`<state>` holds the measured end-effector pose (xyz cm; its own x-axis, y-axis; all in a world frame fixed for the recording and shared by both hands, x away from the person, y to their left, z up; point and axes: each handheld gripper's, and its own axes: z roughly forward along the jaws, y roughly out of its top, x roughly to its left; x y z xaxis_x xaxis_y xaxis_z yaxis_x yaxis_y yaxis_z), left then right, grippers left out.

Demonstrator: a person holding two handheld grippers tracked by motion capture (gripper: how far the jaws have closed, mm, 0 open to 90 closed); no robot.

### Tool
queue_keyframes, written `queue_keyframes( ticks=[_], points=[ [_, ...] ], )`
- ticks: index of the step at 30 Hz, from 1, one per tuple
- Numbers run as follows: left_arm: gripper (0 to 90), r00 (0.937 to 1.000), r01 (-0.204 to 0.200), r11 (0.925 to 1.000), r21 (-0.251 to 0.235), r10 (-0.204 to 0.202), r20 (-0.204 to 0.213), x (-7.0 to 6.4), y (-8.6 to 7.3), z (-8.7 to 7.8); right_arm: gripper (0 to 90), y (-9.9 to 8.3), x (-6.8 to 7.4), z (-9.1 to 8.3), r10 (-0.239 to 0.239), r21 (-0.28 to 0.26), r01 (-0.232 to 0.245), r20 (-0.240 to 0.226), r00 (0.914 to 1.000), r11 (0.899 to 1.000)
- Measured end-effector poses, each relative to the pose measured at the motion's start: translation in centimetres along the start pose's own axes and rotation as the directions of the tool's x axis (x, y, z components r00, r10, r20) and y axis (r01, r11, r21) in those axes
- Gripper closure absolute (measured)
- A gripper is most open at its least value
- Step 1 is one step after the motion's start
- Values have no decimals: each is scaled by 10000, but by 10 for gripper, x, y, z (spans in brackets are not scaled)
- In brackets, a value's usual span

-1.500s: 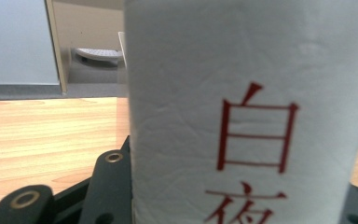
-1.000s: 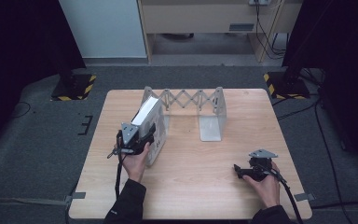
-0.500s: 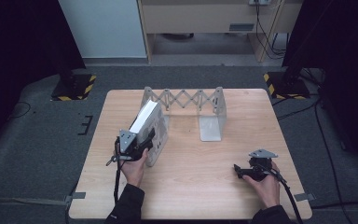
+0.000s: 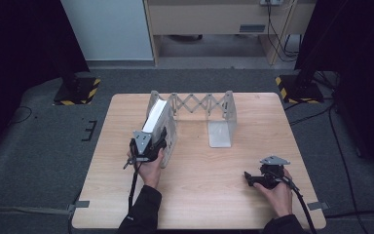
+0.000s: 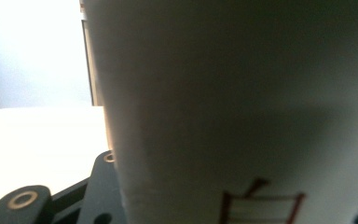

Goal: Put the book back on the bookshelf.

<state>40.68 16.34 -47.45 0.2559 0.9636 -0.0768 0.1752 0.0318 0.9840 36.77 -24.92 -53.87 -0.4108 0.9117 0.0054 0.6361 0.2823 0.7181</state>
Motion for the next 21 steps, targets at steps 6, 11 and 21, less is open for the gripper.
queue_keyframes(
  ticks=[6, 11, 21],
  points=[
    [506, 9998, 200, 9997, 141, -200, 0, 4, 4, 7, 71, 0, 0, 0, 3, 2, -3, -1, 10000, 10000],
    [508, 9998, 158, 9996, 249, -161, 118, 11, 7, 8, 67, 0, 0, 0, 3, 26, -3, -20, 10000, 10000],
    [505, 9968, -676, 9976, 137, 670, 427, 11, 2, -1, 66, 1, 0, 1, 18, 5, -18, -4, 10000, 10000]
  ],
)
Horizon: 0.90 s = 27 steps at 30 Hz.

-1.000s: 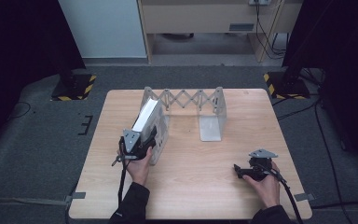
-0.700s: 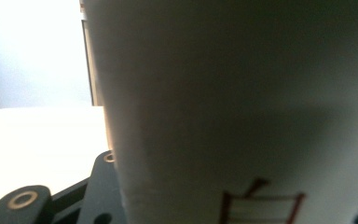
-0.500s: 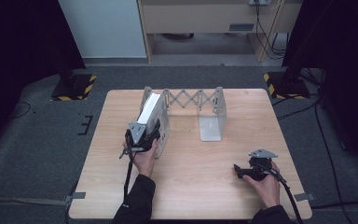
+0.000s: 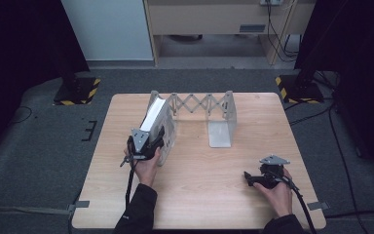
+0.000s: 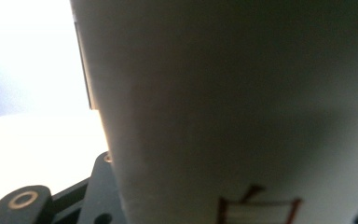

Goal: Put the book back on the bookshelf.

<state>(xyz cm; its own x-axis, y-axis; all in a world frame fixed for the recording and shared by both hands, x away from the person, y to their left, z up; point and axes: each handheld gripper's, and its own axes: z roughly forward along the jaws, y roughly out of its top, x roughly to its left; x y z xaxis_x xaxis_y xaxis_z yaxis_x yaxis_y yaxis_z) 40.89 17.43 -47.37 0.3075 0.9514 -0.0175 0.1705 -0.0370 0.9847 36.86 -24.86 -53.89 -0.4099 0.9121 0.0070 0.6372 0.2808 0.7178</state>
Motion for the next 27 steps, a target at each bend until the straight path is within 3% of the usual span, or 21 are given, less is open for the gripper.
queue_keyframes(
  ticks=[3, 8, 13, 17, 22, 27],
  points=[
    [504, 9999, -102, 9999, -24, 102, 13, -1, 0, 0, 65, 0, 0, 0, -6, 1, 6, 2, 10000, 10000],
    [505, 9995, 15, 10000, -94, -18, -302, -4, 0, 4, 65, 0, 0, 0, -6, 1, 6, 2, 10000, 10000],
    [503, 9984, -199, 9998, -79, 194, -539, -8, 2, 17, 65, 0, 0, 0, -8, 1, 8, 2, 10000, 10000],
    [501, 9981, -117, 9999, -25, 115, -611, -8, 4, 23, 65, 0, 0, 0, -7, 2, 7, 2, 10000, 10000],
    [472, 9985, -295, 9994, 191, 303, -455, -6, 1, 26, 65, 0, 0, 0, -6, 2, 6, 2, 10000, 10000],
    [445, 9999, -67, 9988, 492, 63, 79, -2, -10, 12, 65, 0, 0, 0, -6, 3, 6, 2, 10000, 10000]
  ],
)
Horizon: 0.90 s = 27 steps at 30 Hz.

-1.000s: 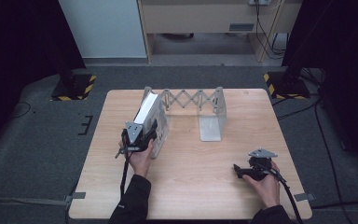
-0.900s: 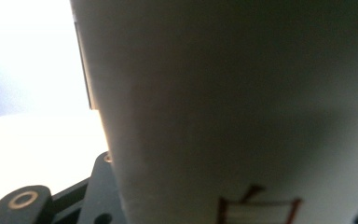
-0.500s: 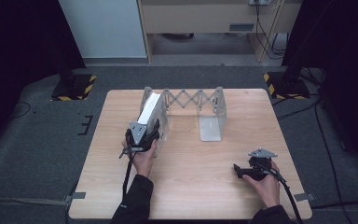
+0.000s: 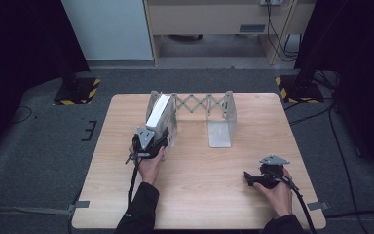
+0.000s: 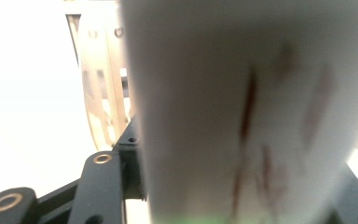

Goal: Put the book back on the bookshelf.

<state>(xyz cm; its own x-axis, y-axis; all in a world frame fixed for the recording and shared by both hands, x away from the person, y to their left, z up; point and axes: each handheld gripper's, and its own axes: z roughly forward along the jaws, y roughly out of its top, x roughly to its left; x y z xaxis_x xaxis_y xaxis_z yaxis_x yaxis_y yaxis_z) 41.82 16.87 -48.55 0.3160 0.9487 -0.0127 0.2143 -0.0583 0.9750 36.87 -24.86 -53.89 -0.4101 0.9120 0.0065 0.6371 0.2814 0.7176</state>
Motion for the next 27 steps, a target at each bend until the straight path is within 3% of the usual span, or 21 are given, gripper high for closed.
queue_keyframes(
  ticks=[3, 5, 6, 8, 13, 19, 27],
  points=[
    [442, 9998, -56, 9998, 207, 52, 181, 2, -10, -13, 65, 0, 0, 0, -1, 0, 1, 0, 10000, 10000],
    [441, 9993, 126, 9991, 408, -140, 358, 4, -17, -20, 65, 0, 0, 0, -2, 1, 2, -2, 10000, 10000],
    [463, 9976, 212, 9986, 494, -244, 645, 6, -22, -23, 65, 0, 0, 0, -1, 0, 1, 1, 10000, 10000],
    [478, 9973, 278, 9988, 403, -305, 673, 7, -24, -24, 65, 0, 0, 0, 2, -1, -2, -1, 10000, 10000],
    [508, 9989, 175, 9988, 448, -194, 430, 3, -24, -24, 65, 0, 0, 0, 1, 0, -1, 0, 10000, 10000],
    [517, 9993, 331, 9992, 202, -327, -192, -4, -24, -15, 65, 0, 0, 0, -4, -1, 4, 0, 10000, 10000],
    [514, 9989, 298, 9991, 288, -287, -381, -8, -19, 4, 65, 0, 0, 0, -6, -1, 6, 0, 10000, 10000]
  ],
)
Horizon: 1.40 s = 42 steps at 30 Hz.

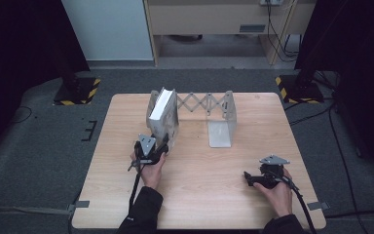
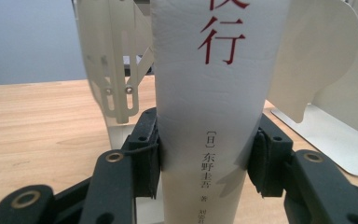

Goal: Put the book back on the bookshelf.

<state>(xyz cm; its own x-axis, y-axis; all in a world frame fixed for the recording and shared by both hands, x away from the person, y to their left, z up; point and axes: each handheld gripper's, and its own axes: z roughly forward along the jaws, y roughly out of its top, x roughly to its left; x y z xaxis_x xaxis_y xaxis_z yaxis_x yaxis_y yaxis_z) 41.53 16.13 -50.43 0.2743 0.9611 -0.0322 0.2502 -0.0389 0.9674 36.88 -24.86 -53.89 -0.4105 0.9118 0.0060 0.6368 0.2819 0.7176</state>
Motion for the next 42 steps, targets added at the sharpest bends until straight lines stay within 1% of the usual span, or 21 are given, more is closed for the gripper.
queue_keyframes(
  ticks=[3, 5, 7, 9, 13, 15, 19, 23, 25, 26, 27, 28, 29, 30, 32, 34, 36, 42],
  points=[
    [510, 9999, -51, 10000, -53, 51, 119, 2, 0, 2, 65, 0, 0, 0, -1, 0, 1, 1, 10000, 10000],
    [513, 9999, -94, 10000, 9, 94, 96, 2, 0, 1, 65, 0, 0, 0, -2, 0, 2, 1, 10000, 10000],
    [520, 9999, -88, 9999, 122, 89, -83, 2, 1, -2, 65, 0, 0, 0, -5, 0, 5, 0, 10000, 10000],
    [522, 9997, -107, 9999, 96, 109, -204, 1, 0, -5, 65, 0, 0, 0, -3, -1, 3, 1, 10000, 10000],
    [523, 9984, -383, 9992, 57, 385, -406, -1, -2, -9, 65, 0, 0, 0, -30, -15, 30, -6, 10000, 10000],
    [523, 9985, -287, 9996, -12, 286, -474, -1, -1, -7, 64, 0, 0, 0, -12, -2, 12, -21, 10000, 10000],
    [522, 9982, -158, 9999, 17, 158, -572, 1, 1, 1, 64, 1, 0, 0, 6, 26, -6, -27, 10000, 10000],
    [515, 9989, -68, 10000, -56, 65, -461, 3, 2, 7, 64, 1, 0, 1, -10, 40, 10, -43, 10000, 10000],
    [512, 9996, -47, 10000, -36, 46, -269, 4, 2, 7, 64, 1, 0, 1, -7, 46, 8, -48, 10000, 10000],
    [498, 10000, 11, 10000, -39, -11, 27, 6, 0, 5, 63, 1, 0, 0, 1, 50, -1, -49, 10000, 10000],
    [490, 10000, 11, 10000, -39, -11, 27, 6, 0, 5, 63, 1, 0, 0, 1, 50, -1, -49, 10000, 10000],
    [480, 9985, 308, 9995, 29, -309, 455, 9, -2, 0, 64, 1, 0, 1, 6, 46, -6, -47, 10000, 10000],
    [475, 9985, 308, 9995, 29, -309, 455, 9, -2, 0, 64, 1, 0, 1, 6, 46, -6, -47, 10000, 10000],
    [475, 9967, 373, 9993, 54, -376, 726, 12, -6, -9, 64, 1, 0, 0, -11, 54, 11, -59, 10000, 10000],
    [479, 9964, 320, 9994, 98, -326, 778, 13, -8, -12, 64, 1, 0, 0, -3, 51, 3, -48, 10000, 10000],
    [505, 9961, 229, 9994, 263, -251, 850, 16, -11, -15, 64, 1, 0, 1, 5, 39, -5, -36, 10000, 10000],
    [521, 9947, 361, 9991, 242, -382, 953, 17, -12, -16, 64, 1, 0, 1, 4, 48, -4, -47, 10000, 10000],
    [530, 9950, 479, 9979, 444, -515, 853, 12, -9, -14, 64, 1, 0, 1, -14, 44, 14, -47, 10000, 10000]
  ],
)
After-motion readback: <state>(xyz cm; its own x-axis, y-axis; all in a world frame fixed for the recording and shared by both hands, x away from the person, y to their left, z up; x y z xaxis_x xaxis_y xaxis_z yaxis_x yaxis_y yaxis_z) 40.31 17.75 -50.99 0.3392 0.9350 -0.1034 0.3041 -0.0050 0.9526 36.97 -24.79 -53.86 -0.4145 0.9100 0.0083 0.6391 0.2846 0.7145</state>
